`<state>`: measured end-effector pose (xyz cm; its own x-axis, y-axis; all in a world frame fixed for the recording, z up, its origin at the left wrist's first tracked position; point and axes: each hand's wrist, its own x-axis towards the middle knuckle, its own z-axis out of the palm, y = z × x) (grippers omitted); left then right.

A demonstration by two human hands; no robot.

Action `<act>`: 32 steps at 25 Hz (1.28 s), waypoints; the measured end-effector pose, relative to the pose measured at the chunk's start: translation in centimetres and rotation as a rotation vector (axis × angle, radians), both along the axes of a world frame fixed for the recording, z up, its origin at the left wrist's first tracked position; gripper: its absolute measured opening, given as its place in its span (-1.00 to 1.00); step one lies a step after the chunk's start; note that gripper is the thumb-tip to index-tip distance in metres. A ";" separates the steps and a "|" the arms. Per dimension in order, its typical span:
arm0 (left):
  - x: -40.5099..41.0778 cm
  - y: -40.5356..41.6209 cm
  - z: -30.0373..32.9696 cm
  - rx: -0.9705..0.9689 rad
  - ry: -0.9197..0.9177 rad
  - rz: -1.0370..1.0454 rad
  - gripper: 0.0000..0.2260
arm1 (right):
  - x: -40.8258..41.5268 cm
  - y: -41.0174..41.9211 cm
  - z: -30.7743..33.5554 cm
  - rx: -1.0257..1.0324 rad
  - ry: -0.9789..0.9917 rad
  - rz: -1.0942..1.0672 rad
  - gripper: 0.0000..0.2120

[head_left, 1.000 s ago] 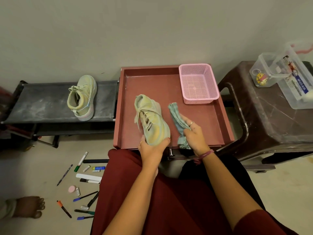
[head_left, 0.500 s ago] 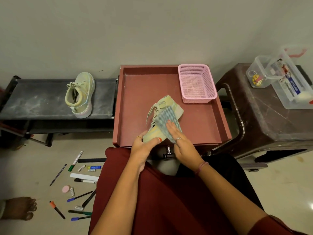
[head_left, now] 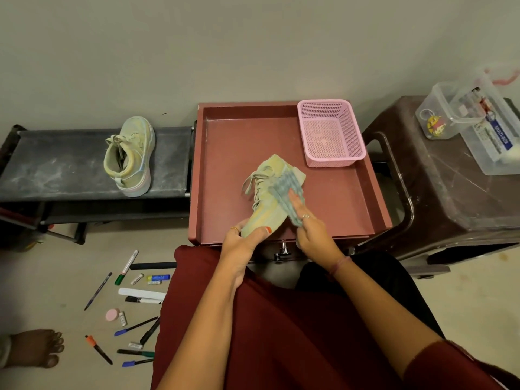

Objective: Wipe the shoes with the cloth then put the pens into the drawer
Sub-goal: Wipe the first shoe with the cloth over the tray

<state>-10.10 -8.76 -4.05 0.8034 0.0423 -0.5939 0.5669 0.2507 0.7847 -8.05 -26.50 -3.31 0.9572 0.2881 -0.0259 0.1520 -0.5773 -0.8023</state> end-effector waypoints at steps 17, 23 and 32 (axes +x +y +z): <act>0.0 -0.6 1.4 0.128 -0.063 0.077 -0.51 | 4.4 1.5 3.1 -0.315 -0.051 0.252 -0.28; 0.1 0.1 1.4 0.198 -0.094 -0.007 -0.30 | 3.6 -0.3 3.9 -0.383 -0.240 0.477 -0.28; 0.1 0.4 1.2 0.231 -0.077 0.010 -0.34 | 3.6 2.2 2.9 -0.288 -0.256 0.374 -0.32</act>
